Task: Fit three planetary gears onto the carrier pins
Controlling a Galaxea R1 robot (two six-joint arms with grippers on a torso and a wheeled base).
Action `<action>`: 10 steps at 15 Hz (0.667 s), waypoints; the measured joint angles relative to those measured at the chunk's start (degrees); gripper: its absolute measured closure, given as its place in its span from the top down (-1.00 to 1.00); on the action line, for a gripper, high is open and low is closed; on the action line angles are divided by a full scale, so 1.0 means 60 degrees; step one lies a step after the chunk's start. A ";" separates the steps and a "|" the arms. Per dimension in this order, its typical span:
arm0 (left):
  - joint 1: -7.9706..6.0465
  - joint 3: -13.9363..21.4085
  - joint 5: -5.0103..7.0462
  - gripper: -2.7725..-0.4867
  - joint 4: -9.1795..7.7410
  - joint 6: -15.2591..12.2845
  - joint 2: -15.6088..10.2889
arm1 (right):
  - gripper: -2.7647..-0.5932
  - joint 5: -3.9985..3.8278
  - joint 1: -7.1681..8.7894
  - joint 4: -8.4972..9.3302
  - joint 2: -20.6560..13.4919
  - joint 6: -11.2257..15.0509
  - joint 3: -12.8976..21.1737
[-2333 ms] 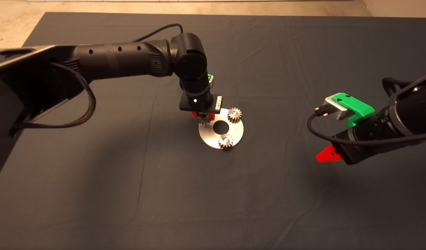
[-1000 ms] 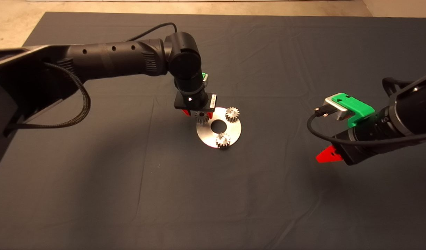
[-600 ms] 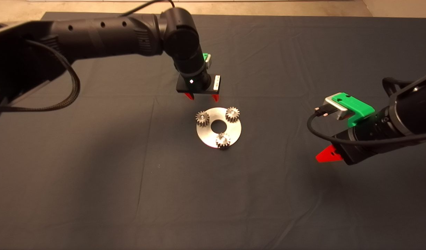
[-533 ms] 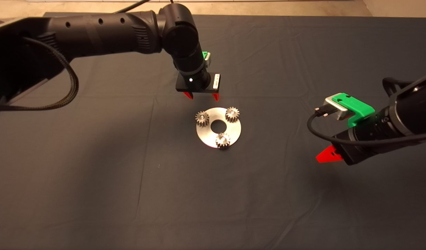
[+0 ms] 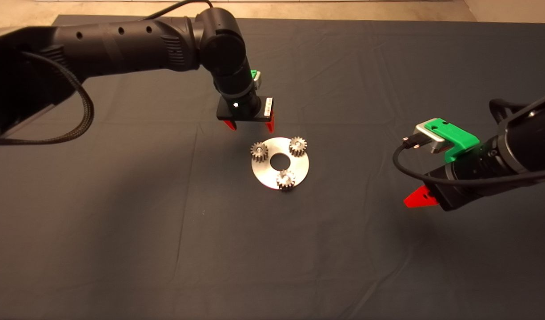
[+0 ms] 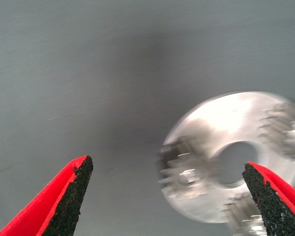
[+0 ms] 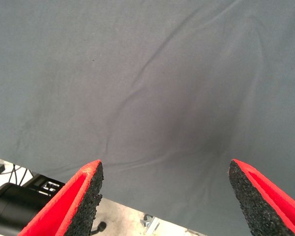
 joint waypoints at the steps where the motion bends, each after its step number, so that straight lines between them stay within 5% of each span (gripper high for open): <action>1: -0.0046 0.0159 0.0201 0.49 0.0000 0.0000 -0.0197 | 0.19 -0.0006 0.0000 0.0000 -0.0019 0.0000 0.0000; 3: -0.0168 0.0895 0.0479 0.49 0.0006 -0.0111 -0.0686 | 0.19 -0.0006 0.0004 0.0000 -0.0026 0.0000 0.0004; 6: -0.0197 0.2993 0.1012 0.49 0.0004 -0.0739 -0.1539 | 0.19 -0.0002 0.0004 0.0000 -0.0022 0.0116 0.0105; 8: -0.0362 0.4382 0.1514 0.49 -0.0008 -0.1455 -0.1940 | 0.19 -0.0006 0.0000 0.0000 0.0010 0.0430 0.0393; 10: -0.0729 0.5532 0.1573 0.49 0.0000 -0.2355 -0.2304 | 0.19 -0.0010 0.0001 0.0000 0.0140 0.0883 0.0705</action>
